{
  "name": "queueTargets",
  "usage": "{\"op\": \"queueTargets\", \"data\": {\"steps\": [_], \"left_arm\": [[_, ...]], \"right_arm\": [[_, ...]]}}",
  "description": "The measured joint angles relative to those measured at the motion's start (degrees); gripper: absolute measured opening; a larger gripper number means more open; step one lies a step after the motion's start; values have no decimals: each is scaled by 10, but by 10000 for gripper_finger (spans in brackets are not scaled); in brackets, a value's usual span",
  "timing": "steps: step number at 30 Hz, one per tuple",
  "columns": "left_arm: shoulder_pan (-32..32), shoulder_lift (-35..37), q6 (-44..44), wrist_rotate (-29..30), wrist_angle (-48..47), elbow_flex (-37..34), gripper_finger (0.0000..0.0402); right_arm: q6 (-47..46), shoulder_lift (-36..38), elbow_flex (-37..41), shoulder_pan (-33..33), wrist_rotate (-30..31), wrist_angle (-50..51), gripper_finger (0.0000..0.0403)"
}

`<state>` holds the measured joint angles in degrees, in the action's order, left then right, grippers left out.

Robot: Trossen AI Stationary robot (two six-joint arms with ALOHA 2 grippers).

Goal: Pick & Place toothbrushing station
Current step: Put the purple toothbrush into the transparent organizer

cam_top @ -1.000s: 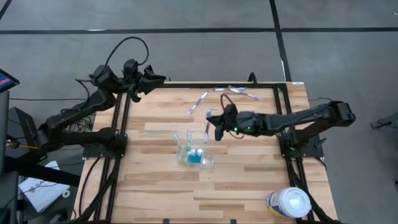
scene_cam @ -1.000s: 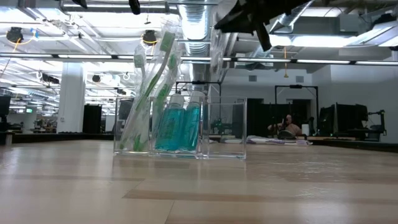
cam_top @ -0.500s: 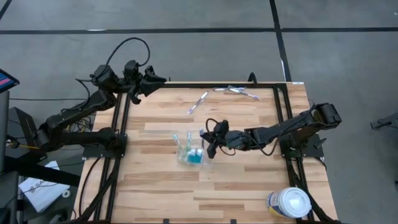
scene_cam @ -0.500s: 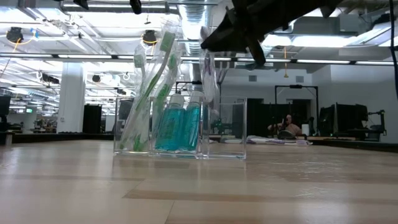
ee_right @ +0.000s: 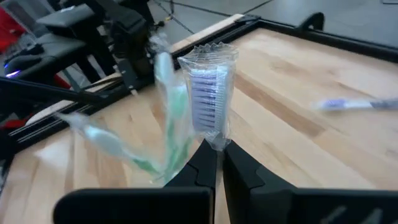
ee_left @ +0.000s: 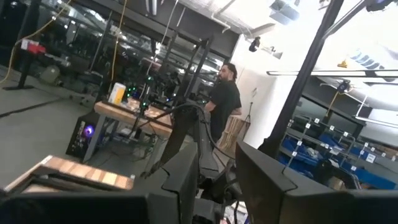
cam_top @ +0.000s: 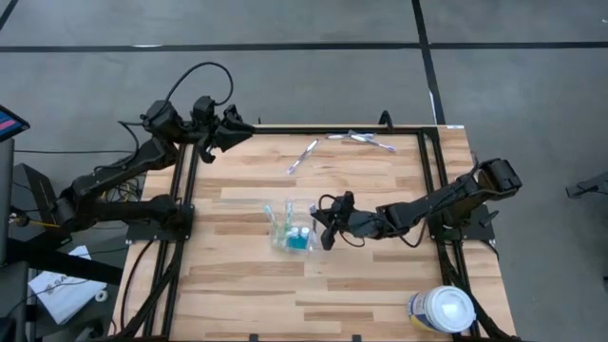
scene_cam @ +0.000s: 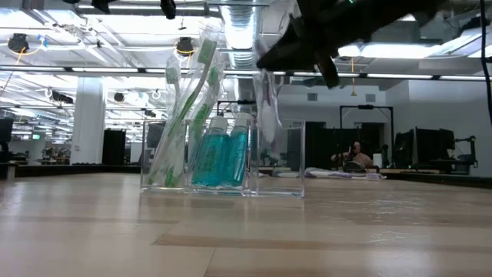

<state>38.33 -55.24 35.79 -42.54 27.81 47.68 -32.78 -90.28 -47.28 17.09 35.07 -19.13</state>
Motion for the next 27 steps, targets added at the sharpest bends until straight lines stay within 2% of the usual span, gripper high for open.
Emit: {"op": "queueTargets", "data": {"steps": [8,27], "left_arm": [[0,0,-6,0,0,-26,104],[0,0,-10,0,0,-38,104]], "right_arm": [[-26,0,63,25,29,-84,0],[-11,0,80,24,12,-96,0]]}}
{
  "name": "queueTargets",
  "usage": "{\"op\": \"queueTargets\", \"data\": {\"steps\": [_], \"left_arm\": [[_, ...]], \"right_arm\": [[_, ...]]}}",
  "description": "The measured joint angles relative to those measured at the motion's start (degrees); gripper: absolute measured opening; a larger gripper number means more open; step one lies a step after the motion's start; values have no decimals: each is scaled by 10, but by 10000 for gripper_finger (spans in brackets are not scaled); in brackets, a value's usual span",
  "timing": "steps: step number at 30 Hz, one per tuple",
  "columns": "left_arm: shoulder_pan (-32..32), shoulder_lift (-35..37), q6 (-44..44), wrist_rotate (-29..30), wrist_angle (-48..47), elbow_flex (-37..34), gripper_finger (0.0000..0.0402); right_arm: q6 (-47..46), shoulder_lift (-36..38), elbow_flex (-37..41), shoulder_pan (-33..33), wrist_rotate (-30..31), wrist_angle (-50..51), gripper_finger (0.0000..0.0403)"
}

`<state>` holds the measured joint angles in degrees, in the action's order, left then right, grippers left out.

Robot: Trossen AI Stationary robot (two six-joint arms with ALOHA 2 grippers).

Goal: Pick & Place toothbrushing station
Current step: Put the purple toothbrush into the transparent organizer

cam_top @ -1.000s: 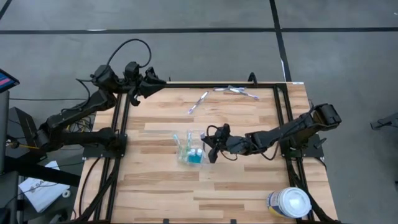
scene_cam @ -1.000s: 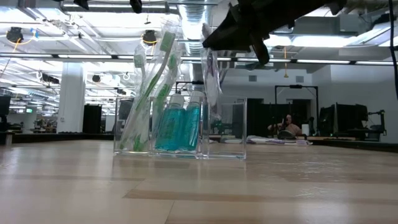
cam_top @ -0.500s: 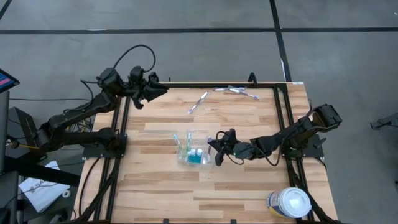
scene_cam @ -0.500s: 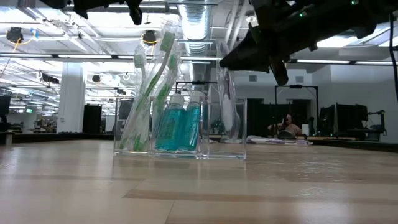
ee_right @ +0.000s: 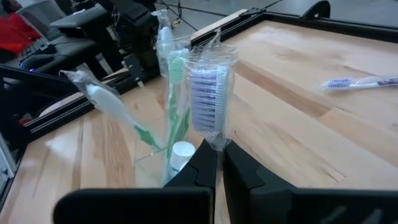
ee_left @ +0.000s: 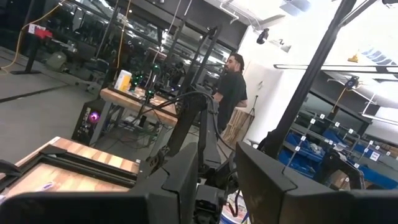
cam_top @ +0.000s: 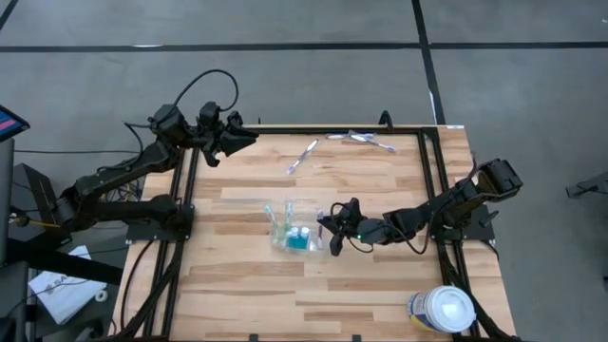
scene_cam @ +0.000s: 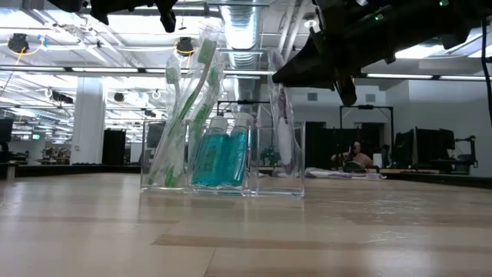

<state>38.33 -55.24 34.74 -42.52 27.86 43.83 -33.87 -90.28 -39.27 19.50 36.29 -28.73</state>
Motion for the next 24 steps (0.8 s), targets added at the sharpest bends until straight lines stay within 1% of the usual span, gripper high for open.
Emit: {"op": "queueTargets", "data": {"steps": [3,5,7,12,16,20,24], "left_arm": [[0,0,0,0,0,0,104],[0,0,0,0,0,0,104],[0,0,0,0,0,0,104],[0,0,0,0,0,0,104],[0,0,1,0,0,0,104],[0,0,2,0,0,0,104],[0,0,2,0,0,0,104]], "right_arm": [[2,0,0,1,-3,0,2],[3,0,0,3,-1,-1,11],[3,0,0,4,-2,-5,30],[-3,0,0,3,-3,-13,94],[-6,0,0,5,-3,-23,134],[-2,0,-1,13,-3,-55,161],[-1,0,-1,22,-3,-86,179]]}}
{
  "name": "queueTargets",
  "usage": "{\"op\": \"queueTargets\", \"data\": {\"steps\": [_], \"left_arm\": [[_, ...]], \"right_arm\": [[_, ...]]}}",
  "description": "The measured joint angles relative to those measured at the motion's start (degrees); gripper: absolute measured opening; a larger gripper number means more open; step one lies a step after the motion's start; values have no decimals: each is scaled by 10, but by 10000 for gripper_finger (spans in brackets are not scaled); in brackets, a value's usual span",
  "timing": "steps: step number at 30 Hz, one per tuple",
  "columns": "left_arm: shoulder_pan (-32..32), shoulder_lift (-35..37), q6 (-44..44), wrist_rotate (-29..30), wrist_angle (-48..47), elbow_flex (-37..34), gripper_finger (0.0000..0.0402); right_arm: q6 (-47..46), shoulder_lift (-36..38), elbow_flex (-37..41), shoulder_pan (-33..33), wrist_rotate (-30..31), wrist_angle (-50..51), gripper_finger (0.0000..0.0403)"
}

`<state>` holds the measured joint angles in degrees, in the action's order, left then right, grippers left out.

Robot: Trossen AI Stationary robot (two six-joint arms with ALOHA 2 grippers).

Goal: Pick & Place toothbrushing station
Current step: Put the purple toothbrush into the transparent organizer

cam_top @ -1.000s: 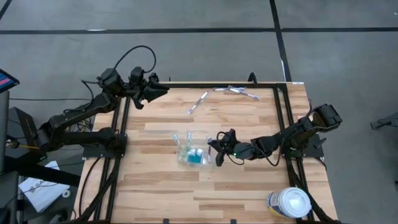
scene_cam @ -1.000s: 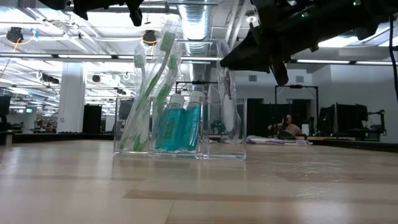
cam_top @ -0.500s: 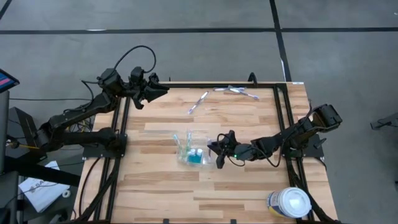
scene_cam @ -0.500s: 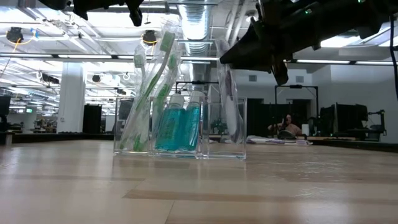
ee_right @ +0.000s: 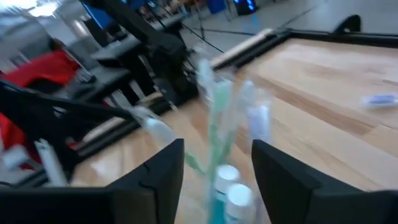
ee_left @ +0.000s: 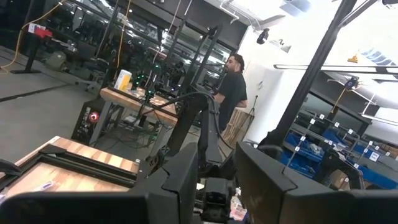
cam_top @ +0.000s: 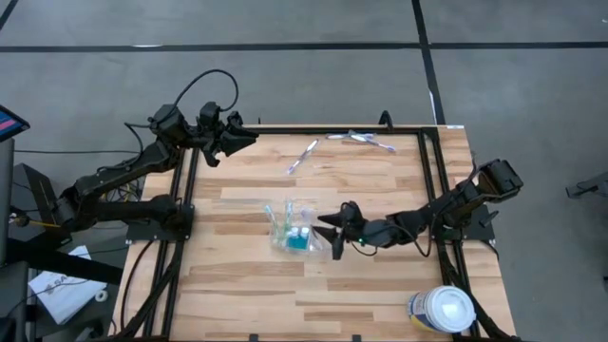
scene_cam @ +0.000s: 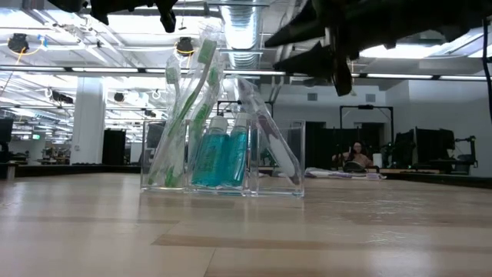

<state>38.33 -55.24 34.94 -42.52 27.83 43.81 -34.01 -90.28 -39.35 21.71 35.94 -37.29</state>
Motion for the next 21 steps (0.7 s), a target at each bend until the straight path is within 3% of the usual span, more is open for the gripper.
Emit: {"op": "queueTargets", "data": {"steps": [7,14,18,21], "left_arm": [[0,0,0,2,0,0,104],[0,-25,-51,26,-83,0,104],[0,-58,-79,27,-131,0,104],[-1,-75,-96,24,-128,0,104]], "right_arm": [[54,21,0,-2,1,-99,185],[41,95,0,-113,-17,-95,172],[35,148,-28,-189,-61,16,171],[11,184,-97,-250,-117,228,174]]}}
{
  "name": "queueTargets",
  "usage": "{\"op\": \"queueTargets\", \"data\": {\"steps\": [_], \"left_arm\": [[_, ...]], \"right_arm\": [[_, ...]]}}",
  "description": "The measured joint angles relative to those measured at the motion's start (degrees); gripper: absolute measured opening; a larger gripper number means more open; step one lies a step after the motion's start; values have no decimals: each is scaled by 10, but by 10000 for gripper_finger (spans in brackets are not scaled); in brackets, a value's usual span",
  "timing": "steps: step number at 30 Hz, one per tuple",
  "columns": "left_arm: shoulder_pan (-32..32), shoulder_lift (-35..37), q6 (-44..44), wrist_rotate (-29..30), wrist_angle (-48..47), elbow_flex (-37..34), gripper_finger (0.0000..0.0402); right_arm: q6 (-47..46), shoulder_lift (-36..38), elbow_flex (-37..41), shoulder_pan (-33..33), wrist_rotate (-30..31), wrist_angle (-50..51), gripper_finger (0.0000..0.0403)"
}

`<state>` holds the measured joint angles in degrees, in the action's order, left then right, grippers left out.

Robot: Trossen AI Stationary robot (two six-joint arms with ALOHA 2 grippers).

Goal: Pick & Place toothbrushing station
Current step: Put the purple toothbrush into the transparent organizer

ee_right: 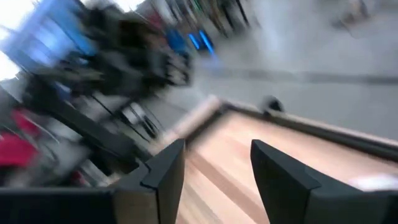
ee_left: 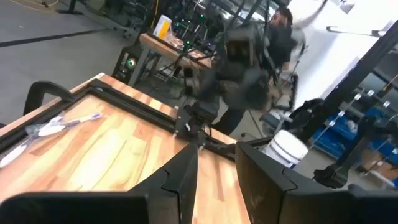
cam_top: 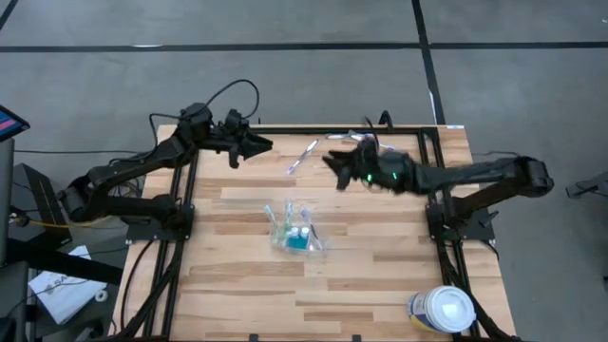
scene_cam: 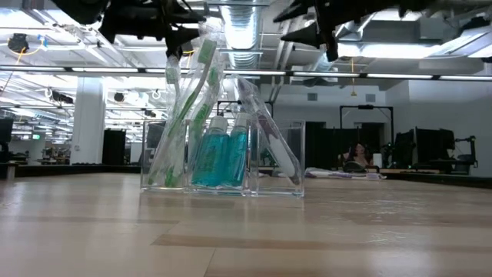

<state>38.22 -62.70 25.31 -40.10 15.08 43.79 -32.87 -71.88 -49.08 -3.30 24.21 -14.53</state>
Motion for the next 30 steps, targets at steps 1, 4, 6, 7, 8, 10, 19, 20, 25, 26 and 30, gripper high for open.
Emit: {"op": "queueTargets", "data": {"steps": [1,4,6,7,8,10,19,20,25,26,30], "left_arm": [[0,-3,-6,-1,0,0,104],[0,-11,-13,-2,1,0,104],[0,-14,-15,-3,5,0,104],[0,-15,-16,-3,5,0,104],[0,-16,-22,-2,5,0,104],[0,-16,-36,-3,7,0,104],[1,-15,-45,-2,9,0,104],[1,-15,-45,-2,9,0,104],[12,-18,-46,35,-36,1,104],[17,-24,-53,46,-58,1,104],[38,-42,-110,87,-146,0,104]], "right_arm": [[-6,4,-30,-20,-15,80,175],[-1,-4,-126,-73,-33,287,178],[2,-16,-188,-107,-34,392,179],[3,-26,-215,-126,-35,435,179],[4,-38,-240,-145,-44,474,180],[11,-66,-277,-184,-72,560,180],[-3,-150,-320,-273,-147,719,181],[-9,-151,-320,-274,-152,715,183],[-52,-144,-320,-259,-179,657,188],[-60,-141,-320,-252,-180,642,188],[-81,-134,-320,-227,-183,584,187]]}}
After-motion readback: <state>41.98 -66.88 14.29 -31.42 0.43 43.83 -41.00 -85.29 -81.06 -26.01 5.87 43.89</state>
